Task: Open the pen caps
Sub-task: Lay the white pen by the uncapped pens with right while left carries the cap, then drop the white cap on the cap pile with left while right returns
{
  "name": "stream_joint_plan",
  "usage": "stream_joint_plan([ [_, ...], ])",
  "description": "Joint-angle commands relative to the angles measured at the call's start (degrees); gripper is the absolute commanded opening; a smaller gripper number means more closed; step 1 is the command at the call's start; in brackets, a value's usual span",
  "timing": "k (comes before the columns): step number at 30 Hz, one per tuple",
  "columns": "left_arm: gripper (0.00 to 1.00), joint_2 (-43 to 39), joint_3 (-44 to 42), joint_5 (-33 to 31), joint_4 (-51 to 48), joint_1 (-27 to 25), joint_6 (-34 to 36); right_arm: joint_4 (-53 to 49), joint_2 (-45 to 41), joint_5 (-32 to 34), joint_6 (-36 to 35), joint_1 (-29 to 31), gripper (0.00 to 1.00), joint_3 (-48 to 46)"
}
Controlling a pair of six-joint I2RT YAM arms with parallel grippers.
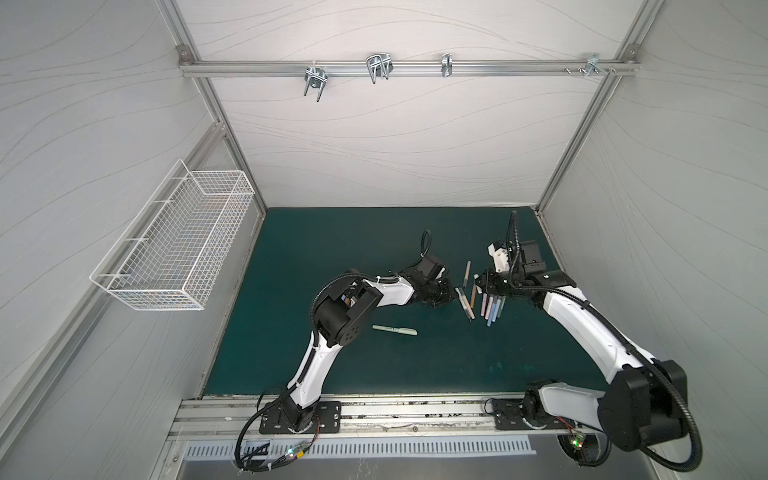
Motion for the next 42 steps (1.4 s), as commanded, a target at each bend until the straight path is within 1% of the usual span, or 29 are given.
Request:
stream_joint_plan([
  [1,0.33,-3.9,-3.4,-1.3,0.9,0.5,1.4,1.5,-0.8,-1.1,0.2,1.4,0.0,-0.9],
  [5,0.35,-14.9,-15.1,-6.0,3.4,0.8,2.5,3.4,3.7,2.6,1.1,8.6,0.0,0.7],
  [8,0.36,-25.6,-25.3,-10.1,3.5,1.8,3.5,5.9,9.5,5.0,3.4,15.0,0.0,3.1],
  [12,0.36,-41.4,-37.7,-16.4,-1.4,4.6,4.5,9.7,19.4,7.7,7.4,21.8,0.0,7.6],
  [14,0.37,-47.6,-41.5,-18.3,-4.2,5.8,4.9,11.4,24.7,8.1,9.5,24.5,0.02,10.6],
  [19,0.41,-59.4,-46.1,-20.5,-12.2,7.3,5.9,14.2,37.0,9.2,14.8,29.3,0.05,19.1],
  [22,0.45,-65.4,-48.9,-20.8,-15.1,9.1,5.7,15.2,42.2,9.6,17.7,30.4,0.1,22.9],
  [27,0.48,-72.6,-52.2,-19.0,-18.1,13.4,6.0,15.3,46.9,10.7,20.4,30.7,0.19,26.3],
  [29,0.48,-74.7,-52.6,-18.5,-19.3,14.5,6.3,14.9,48.1,10.0,20.4,30.8,0.26,27.3],
  [31,0.49,-75.9,-52.6,-18.1,-20.3,15.2,7.1,14.8,48.5,9.2,19.8,30.8,0.32,27.6],
  [33,0.5,-76.3,-52.1,-18.1,-21.5,15.6,8.5,15.3,46.9,9.5,18.8,30.7,0.4,26.3],
  [34,0.51,-76.4,-51.8,-18.2,-22.1,15.6,9.5,15.5,45.2,9.9,17.8,30.8,0.42,25.3],
  [36,0.52,-76.2,-51.5,-18.2,-23.0,15.6,11.0,14.5,40.7,11.4,14.2,30.8,0.44,23.0],
  [38,0.53,-75.8,-51.6,-17.9,-23.0,15.6,12.2,12.8,35.3,12.2,7.8,30.8,0.45,20.3],
  [42,0.53,-74.8,-50.8,-15.9,-23.2,15.6,13.8,6.9,27.6,8.8,-7.6,31.7,0.45,16.3],
])
